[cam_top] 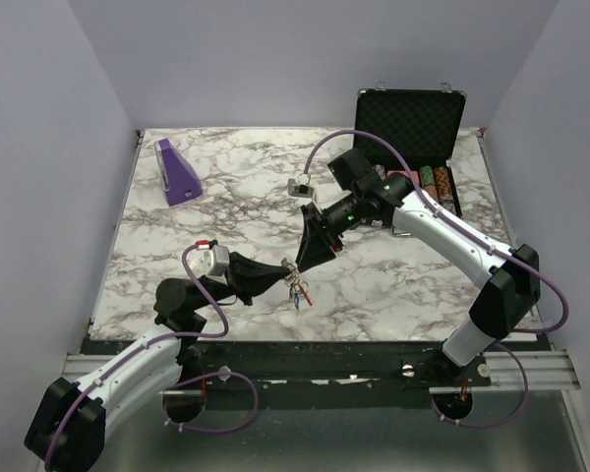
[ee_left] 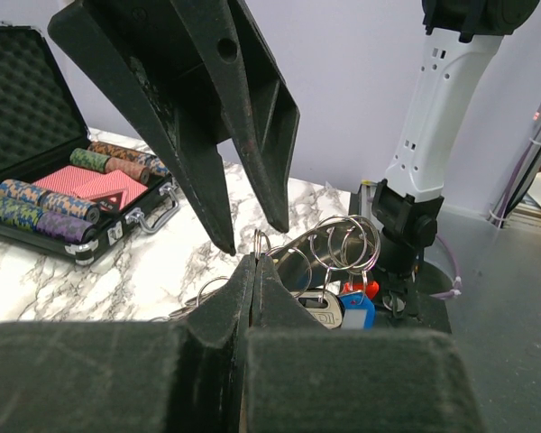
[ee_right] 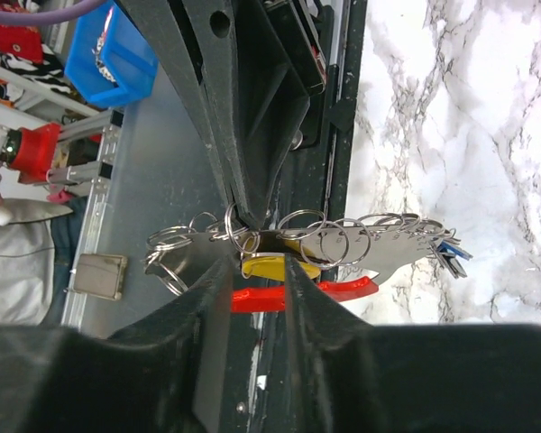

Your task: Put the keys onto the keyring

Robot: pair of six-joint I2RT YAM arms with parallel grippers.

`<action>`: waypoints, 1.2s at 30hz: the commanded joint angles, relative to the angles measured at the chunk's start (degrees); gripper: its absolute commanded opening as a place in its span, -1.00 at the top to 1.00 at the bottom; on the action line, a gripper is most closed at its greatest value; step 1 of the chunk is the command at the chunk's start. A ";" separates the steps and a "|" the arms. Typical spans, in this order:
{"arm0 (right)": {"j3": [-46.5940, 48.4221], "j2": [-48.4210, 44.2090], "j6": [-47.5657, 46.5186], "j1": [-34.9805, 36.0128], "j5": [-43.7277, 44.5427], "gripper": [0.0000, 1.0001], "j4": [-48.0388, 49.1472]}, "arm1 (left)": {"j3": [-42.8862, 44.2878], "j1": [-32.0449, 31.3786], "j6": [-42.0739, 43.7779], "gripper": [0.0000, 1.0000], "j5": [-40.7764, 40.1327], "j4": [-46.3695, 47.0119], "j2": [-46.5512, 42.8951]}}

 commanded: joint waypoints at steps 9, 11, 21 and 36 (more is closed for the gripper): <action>-1.88 -2.88 2.33 0.01 -1.10 0.83 2.93 | 2.80 0.04 -0.54 1.00 -2.10 2.80 -0.41; -1.97 -2.96 2.33 0.01 -1.19 0.99 2.93 | 2.72 0.04 -0.98 1.00 -2.63 3.76 -0.23; -3.99 -2.79 3.64 0.01 -3.30 0.99 5.56 | 3.15 -0.13 -4.05 1.00 -6.23 13.69 3.54; -6.37 -4.36 4.54 -0.08 -4.45 0.47 8.91 | 3.86 -1.71 -5.73 1.00 -5.97 19.95 9.62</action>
